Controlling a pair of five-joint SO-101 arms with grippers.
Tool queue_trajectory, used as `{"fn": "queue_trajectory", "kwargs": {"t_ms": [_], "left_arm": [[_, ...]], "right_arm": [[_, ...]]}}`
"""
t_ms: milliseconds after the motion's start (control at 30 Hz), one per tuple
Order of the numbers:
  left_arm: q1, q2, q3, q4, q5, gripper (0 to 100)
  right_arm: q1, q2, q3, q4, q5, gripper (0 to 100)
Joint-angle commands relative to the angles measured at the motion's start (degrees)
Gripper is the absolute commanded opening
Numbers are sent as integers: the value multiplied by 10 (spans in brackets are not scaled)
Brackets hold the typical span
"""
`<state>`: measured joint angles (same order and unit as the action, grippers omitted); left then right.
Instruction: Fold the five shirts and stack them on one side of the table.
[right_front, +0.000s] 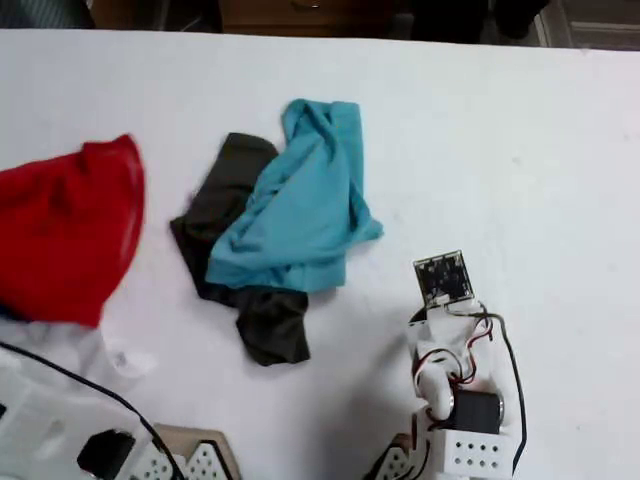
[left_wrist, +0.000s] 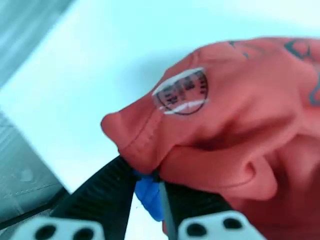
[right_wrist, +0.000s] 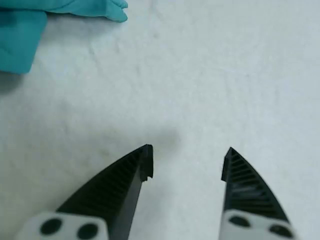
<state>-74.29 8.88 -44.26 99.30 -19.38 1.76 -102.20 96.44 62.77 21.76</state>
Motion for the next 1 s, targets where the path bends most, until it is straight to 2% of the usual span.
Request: {"fn": "queue_trajectory", "kwargs": {"t_ms": [0, 233, 300, 433, 500, 733, 800, 967], "left_arm": [[-40, -63, -9, -20, -1, 24], [-30, -52, 32, -4, -6, 41], [-25, -36, 63, -4, -7, 101], [-16, 4, 98, -5, -17, 295], [-11, 18, 98, -2, -13, 339], [53, 24, 27, 28, -11, 304], [76, 24, -12, 28, 13, 304], [171, 24, -71, 30, 40, 308]], "right_arm": [[0, -3, 5, -11, 5, 223], [0, -3, 5, -11, 5, 223], [0, -3, 5, -11, 5, 223], [0, -2, 5, -11, 5, 223], [0, -2, 5, -11, 5, 223], [0, -2, 5, -11, 5, 223], [0, -2, 5, -11, 5, 223], [0, -2, 5, -11, 5, 223]]}}
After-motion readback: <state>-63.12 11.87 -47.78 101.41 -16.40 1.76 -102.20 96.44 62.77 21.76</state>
